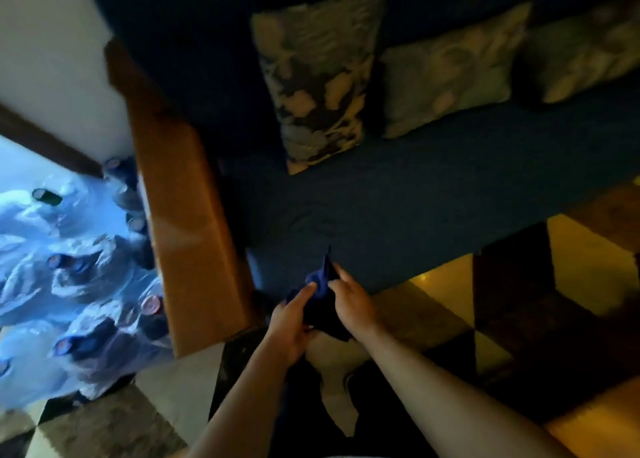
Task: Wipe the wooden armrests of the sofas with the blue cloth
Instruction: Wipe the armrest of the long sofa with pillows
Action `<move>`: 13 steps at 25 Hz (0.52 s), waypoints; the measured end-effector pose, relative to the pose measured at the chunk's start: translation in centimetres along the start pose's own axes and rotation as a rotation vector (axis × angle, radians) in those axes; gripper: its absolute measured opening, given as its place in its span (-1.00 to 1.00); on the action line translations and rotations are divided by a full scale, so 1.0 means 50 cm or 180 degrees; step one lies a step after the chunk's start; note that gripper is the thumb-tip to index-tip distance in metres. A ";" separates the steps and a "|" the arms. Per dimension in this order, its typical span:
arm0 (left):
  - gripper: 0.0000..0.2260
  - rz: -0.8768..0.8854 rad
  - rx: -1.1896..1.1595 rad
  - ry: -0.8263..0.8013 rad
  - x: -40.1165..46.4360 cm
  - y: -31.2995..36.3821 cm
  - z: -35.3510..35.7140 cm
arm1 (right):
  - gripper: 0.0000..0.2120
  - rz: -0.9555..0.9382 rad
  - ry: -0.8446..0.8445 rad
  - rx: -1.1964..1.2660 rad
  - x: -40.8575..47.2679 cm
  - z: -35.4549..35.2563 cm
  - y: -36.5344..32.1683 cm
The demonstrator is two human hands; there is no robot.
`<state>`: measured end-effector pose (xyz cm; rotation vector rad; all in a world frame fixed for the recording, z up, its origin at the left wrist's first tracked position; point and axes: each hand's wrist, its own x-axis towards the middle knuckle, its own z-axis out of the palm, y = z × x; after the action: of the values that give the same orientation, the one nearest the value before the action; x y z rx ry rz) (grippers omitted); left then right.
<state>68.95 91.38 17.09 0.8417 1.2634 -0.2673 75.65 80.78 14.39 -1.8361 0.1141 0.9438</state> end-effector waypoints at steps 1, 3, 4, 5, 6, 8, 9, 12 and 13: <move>-0.64 0.0153 0.0148 -0.0059 -0.006 0.010 0.065 | -0.51 -0.0065 0.0069 0.0221 -0.002 -0.067 -0.007; -0.60 0.0437 0.0621 -0.0281 -0.019 0.021 0.207 | -0.45 -0.0140 0.0306 0.0499 -0.015 -0.217 -0.015; -0.56 0.0566 0.0906 -0.0449 -0.030 0.018 0.289 | -0.43 -0.0203 0.0453 0.0524 -0.026 -0.305 -0.011; -0.51 0.0701 0.1139 -0.0627 -0.039 0.014 0.364 | -0.42 -0.0303 0.0596 0.0544 -0.034 -0.384 -0.009; -0.48 0.0824 0.1296 -0.0816 -0.046 0.009 0.426 | -0.40 -0.0407 0.0754 0.0612 -0.044 -0.452 -0.010; -0.45 0.1021 0.1627 -0.1153 -0.066 -0.011 0.554 | -0.34 -0.0525 0.1107 0.0834 -0.072 -0.585 0.001; -0.46 0.1104 0.1811 -0.1253 -0.074 -0.025 0.612 | -0.31 -0.0542 0.1299 0.0891 -0.087 -0.640 0.012; -0.59 0.1228 0.1947 -0.1291 -0.074 -0.050 0.762 | -0.26 -0.0423 0.1889 0.1000 -0.105 -0.777 0.034; -0.65 0.1164 0.1945 -0.1352 -0.074 -0.057 0.823 | -0.25 -0.0300 0.2126 0.1144 -0.106 -0.832 0.043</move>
<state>95.97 60.34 21.71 1.4299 0.6079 -0.5182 93.87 43.98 23.25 -1.7268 0.5640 0.1927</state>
